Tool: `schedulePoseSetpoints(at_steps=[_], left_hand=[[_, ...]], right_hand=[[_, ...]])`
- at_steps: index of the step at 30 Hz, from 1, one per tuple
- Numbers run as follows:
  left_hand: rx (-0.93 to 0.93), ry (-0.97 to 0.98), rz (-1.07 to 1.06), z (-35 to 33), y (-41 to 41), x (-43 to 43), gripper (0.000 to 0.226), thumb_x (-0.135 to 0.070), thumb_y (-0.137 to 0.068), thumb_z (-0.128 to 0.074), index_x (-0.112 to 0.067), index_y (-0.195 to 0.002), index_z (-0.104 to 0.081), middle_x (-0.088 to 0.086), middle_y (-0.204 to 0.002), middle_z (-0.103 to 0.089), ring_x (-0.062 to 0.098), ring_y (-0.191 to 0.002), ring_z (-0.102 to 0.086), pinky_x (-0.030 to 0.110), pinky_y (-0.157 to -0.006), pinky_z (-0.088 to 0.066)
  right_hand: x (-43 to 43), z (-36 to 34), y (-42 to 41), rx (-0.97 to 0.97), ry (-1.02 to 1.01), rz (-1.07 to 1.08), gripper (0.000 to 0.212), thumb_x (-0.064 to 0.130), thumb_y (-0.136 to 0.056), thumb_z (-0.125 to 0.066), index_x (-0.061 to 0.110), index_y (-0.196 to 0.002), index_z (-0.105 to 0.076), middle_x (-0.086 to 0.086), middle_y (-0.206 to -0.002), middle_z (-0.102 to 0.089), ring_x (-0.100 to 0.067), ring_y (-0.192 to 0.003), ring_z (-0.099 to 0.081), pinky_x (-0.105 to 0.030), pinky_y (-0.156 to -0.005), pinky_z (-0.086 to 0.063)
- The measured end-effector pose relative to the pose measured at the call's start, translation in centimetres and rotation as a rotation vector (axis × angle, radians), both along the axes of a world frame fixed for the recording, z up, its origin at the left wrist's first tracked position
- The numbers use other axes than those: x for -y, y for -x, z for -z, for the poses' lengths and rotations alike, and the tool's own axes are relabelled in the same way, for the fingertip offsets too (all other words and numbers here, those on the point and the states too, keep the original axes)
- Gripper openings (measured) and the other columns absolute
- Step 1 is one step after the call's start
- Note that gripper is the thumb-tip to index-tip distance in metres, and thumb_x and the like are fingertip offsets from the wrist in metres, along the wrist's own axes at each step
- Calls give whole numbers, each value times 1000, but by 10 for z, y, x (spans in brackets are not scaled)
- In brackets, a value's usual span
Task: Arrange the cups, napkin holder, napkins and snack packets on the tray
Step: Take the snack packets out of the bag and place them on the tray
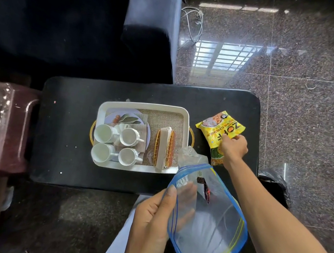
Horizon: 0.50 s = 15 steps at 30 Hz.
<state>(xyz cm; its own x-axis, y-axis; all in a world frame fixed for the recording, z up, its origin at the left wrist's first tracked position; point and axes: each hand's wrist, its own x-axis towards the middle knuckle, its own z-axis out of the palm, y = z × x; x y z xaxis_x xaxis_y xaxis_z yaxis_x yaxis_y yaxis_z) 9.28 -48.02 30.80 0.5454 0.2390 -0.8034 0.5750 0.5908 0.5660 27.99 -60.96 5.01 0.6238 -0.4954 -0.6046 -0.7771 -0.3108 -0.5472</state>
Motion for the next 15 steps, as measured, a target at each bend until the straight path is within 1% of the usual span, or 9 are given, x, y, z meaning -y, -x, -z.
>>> schedulePoseSetpoints(at_steps=[2,4,6,8,9,11,12,14,15], left_hand=[[14,-6,6,0,0,0,39,-40,-80,-58,-19,-101,-83,4,-109,-82,14,-106,-76,26,-85,-62],[24,-3,2,0,0,1,42,-41,-81,-58,-15,-105,-82,5,-110,-81,16,-107,-76,25,-86,-62],[36,-8,-2,0,1,2,42,-42,-83,-58,-15,-106,-81,5,-111,-81,17,-109,-76,27,-89,-61],[52,-28,7,0,1,4,39,-42,-85,-57,-20,-104,-82,3,-112,-81,16,-110,-75,30,-93,-60],[60,-42,19,0,2,6,38,-43,-85,-56,-23,-104,-82,2,-112,-81,14,-110,-75,31,-95,-60],[75,-61,35,0,3,10,39,-44,-86,-56,-23,-105,-82,0,-113,-81,12,-111,-74,34,-98,-59],[79,-70,41,0,4,13,40,-44,-87,-55,-21,-106,-82,0,-113,-81,11,-112,-74,35,-99,-59],[91,-103,61,1,6,19,38,-44,-89,-54,-22,-105,-81,-2,-112,-81,11,-112,-74,32,-97,-60],[101,-119,76,1,8,23,36,-44,-89,-54,-24,-103,-81,-4,-111,-81,10,-112,-74,29,-94,-60]], right_hand=[[12,-13,7,-23,-28,-67,34,24,-88,-71,10,-116,-58,-11,-117,-62,-22,-96,-64,-39,-86,-57],[25,-43,13,13,7,-196,43,25,-90,-69,10,-128,-57,-9,-121,-64,-17,-101,-60,-32,-84,-51],[37,-88,19,175,29,-338,39,24,-91,-69,11,-127,-62,-8,-120,-68,-12,-97,-60,-22,-83,-46],[46,-151,30,410,-25,-472,27,25,-90,-71,15,-116,-70,-2,-110,-73,-4,-88,-66,-9,-79,-48],[50,-187,37,519,-85,-565,21,27,-90,-71,18,-108,-73,3,-103,-75,-1,-86,-69,-7,-76,-49],[57,-254,55,684,-205,-909,12,30,-89,-71,21,-96,-75,13,-95,-75,-3,-86,-71,-10,-76,-51],[59,-278,65,690,-265,-1144,9,28,-89,-70,22,-93,-76,15,-96,-74,-2,-88,-71,-11,-78,-51],[61,-303,82,468,-289,-1636,10,24,-91,-65,24,-92,-75,16,-107,-72,3,-98,-66,-6,-83,-46],[60,-302,91,334,-182,-1877,14,22,-92,-60,22,-93,-74,12,-115,-70,2,-106,-62,-6,-88,-45]])
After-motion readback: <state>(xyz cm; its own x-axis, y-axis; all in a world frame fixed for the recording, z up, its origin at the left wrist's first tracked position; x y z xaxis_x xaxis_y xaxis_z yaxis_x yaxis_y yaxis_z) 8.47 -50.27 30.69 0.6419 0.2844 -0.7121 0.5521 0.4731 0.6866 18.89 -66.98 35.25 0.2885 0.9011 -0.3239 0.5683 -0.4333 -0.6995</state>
